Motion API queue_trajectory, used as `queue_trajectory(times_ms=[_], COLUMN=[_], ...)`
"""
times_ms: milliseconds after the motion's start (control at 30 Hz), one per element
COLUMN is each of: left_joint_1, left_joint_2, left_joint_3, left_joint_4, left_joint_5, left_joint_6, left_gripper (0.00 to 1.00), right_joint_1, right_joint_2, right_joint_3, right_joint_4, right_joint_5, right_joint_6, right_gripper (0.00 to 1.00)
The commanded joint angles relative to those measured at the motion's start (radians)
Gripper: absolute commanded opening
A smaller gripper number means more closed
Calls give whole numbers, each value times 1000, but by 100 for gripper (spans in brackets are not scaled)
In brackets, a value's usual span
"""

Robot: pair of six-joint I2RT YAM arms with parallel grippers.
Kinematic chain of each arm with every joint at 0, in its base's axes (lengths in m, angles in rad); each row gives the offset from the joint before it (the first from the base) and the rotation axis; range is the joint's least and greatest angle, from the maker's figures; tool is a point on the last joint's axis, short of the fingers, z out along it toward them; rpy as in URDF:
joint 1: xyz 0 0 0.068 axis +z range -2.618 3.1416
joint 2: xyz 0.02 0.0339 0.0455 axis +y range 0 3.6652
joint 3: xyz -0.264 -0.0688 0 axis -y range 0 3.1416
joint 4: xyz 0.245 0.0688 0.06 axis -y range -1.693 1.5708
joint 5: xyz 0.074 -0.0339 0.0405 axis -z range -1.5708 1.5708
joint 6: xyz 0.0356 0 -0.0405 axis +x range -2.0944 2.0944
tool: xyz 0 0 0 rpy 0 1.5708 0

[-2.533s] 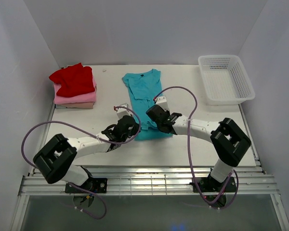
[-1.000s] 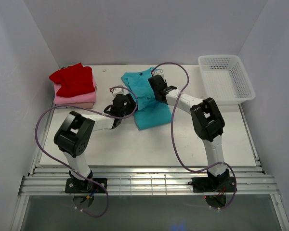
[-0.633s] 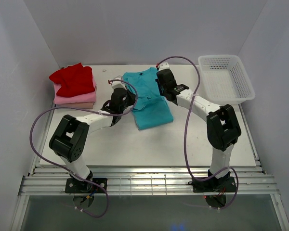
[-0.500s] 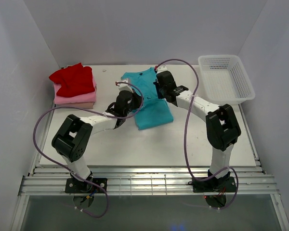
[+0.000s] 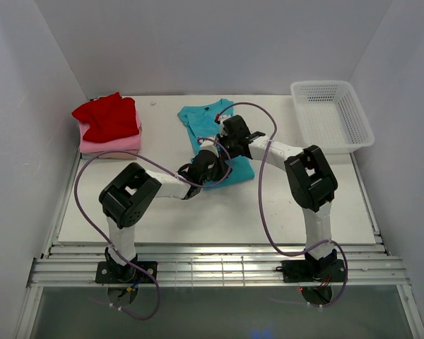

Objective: Fold and stack the t-shirts
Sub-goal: Fold the tshirt

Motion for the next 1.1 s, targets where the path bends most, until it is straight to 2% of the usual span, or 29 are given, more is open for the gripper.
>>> queue_trajectory(times_ms=[0, 300, 800, 900, 967, 1067], left_joint_1=[7, 5, -67, -93, -105, -124], left_joint_2=[0, 2, -136, -169, -212, -288], left_joint_3=[-16, -116, -472, -503, -515, -529], left_joint_4=[36, 76, 173, 176, 173, 150], left_joint_5=[1, 20, -8, -19, -25, -29], left_joint_6=[-12, -56, -164, -164, -150, -124], left_gripper=[0, 0, 0, 0, 0, 0], right_joint_1=[3, 4, 4, 6, 7, 30], right_joint_2=[31, 126, 152, 91, 30, -161], right_joint_3=[58, 151, 268, 237, 144, -26], right_joint_4=[6, -11, -2, -7, 7, 12], right_joint_5=[-75, -127, 26, 57, 105, 207], right_joint_6=[15, 30, 16, 16, 19, 25], right_gripper=[8, 8, 8, 8, 8, 10])
